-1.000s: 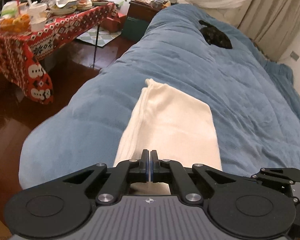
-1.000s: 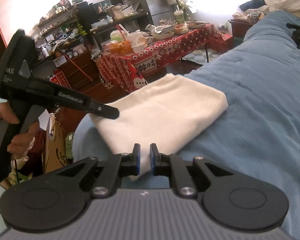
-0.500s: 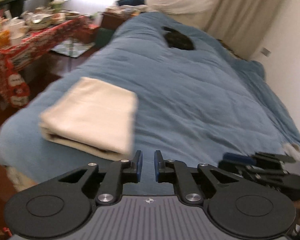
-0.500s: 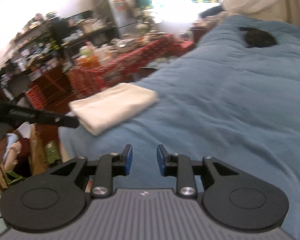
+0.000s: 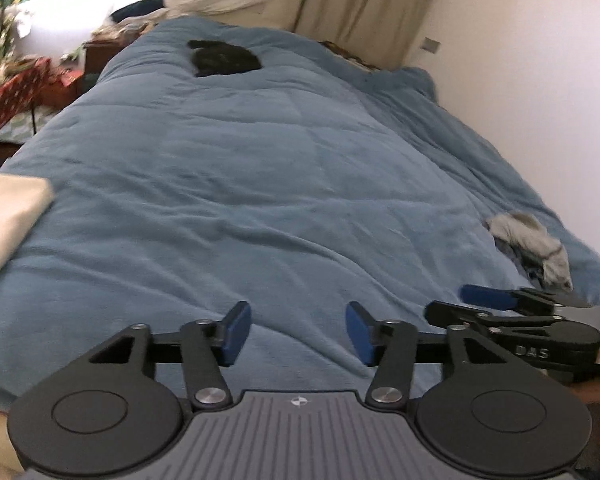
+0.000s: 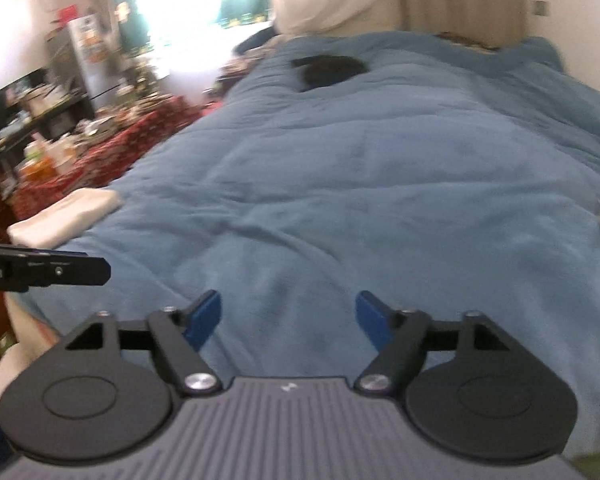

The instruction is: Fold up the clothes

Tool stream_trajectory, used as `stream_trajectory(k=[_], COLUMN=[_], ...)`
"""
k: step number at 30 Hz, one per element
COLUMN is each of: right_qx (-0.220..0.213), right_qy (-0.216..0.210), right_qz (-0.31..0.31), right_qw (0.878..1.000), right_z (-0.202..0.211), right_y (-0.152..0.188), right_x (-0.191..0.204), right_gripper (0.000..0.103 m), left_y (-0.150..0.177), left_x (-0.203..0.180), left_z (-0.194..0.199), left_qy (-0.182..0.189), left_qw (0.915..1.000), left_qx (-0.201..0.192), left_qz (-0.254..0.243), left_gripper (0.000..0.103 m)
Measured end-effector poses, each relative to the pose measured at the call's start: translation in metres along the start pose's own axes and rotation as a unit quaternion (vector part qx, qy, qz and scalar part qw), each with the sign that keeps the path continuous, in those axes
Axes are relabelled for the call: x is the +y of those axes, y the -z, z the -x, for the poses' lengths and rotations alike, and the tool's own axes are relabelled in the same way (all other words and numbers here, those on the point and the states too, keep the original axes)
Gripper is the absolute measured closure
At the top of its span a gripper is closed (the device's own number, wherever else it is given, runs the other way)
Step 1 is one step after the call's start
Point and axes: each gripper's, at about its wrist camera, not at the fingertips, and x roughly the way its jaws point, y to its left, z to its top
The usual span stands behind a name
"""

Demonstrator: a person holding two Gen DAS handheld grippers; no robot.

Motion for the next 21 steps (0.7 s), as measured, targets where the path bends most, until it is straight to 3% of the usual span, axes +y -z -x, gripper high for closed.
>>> stream_trajectory(k=[3, 9, 14, 15, 21], right_qx=[-0.008, -0.017, -0.013, -0.014, -0.046], right_qy=[0.025, 0.067, 0.131, 0.141, 0.148], right_qz=[-0.022, -0.042, -0.068, -0.069, -0.067], right_qw=[0.999, 0.997, 0.989, 0.988, 0.986], right_z=[0.018, 0.046, 0.072, 0.079, 0.122], right_y=[0.012, 0.025, 0.027, 0.027, 0.013], right_x=[-0.019, -0.021, -0.015, -0.013, 0.005], right_gripper=[0.001, 0.001, 0.001, 0.001, 0.001], left_y=[0.007, 0.020, 0.023, 0.021, 0.011], left_x=[-0.022, -0.049, -0.069, -0.072, -0.080], left_z=[-0.009, -0.003, 0.016, 0.019, 0.047], left_qy=[-0.006, -0.028, -0.076, -0.083, -0.113], left_qw=[0.9999, 0.9990, 0.9957, 0.9950, 0.9922], left_qx=[0.003, 0.012, 0.010, 0.014, 0.018], left_qz=[-0.012, -0.032, -0.053, -0.053, -0.050], left_gripper=[0.031, 0.023, 0.020, 0.015, 0.014])
